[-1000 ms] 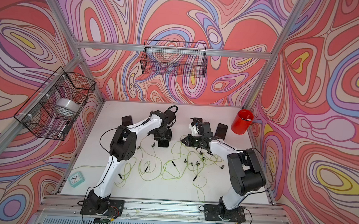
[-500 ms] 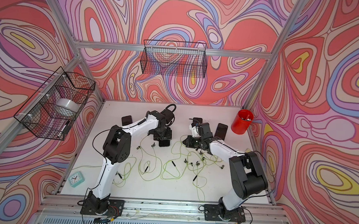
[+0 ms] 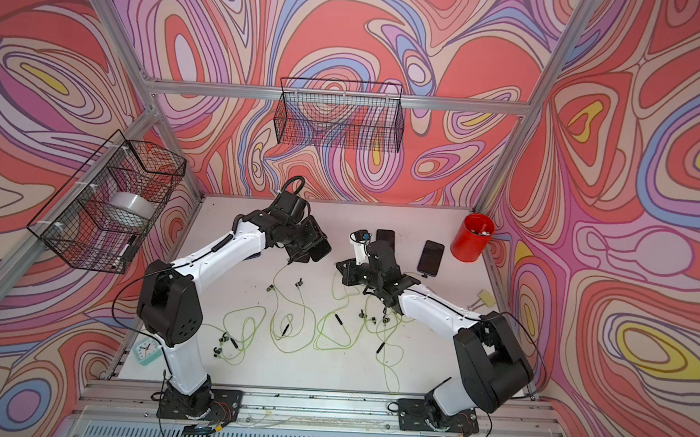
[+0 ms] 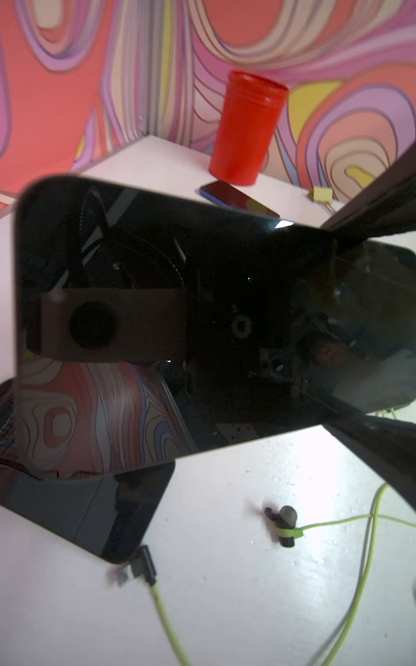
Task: Plug wired earphones into phones
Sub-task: Insert the wired earphone into the phone.
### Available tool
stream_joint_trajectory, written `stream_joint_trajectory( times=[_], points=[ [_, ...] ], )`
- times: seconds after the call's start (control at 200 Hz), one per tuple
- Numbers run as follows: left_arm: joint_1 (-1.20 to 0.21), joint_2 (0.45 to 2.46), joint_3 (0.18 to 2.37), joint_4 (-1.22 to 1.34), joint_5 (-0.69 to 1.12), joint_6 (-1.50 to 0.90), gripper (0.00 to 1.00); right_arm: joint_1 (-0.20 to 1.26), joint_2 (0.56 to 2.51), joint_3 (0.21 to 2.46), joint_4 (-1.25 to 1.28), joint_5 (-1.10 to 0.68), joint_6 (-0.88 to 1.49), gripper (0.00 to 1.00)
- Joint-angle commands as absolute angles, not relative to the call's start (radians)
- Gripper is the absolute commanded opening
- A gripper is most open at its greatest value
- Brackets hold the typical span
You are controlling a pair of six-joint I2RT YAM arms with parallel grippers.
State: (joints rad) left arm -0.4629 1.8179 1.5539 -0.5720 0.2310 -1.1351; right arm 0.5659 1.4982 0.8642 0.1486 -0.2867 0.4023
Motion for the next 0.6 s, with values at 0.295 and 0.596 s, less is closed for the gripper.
stream_joint_trajectory(
  times=[0.295, 0.596],
  points=[
    [-0.354, 1.647, 1.245, -0.122, 0.442, -1.665, 0.0, 0.657, 1.477, 0.78, 0.438, -0.1, 0.45, 0.0],
    [-0.356, 1.623, 1.195, -0.052, 0.474, -1.744, 0.0, 0.66, 1.514, 0.805, 0.496, -0.101, 0.444, 0.0]
  ],
)
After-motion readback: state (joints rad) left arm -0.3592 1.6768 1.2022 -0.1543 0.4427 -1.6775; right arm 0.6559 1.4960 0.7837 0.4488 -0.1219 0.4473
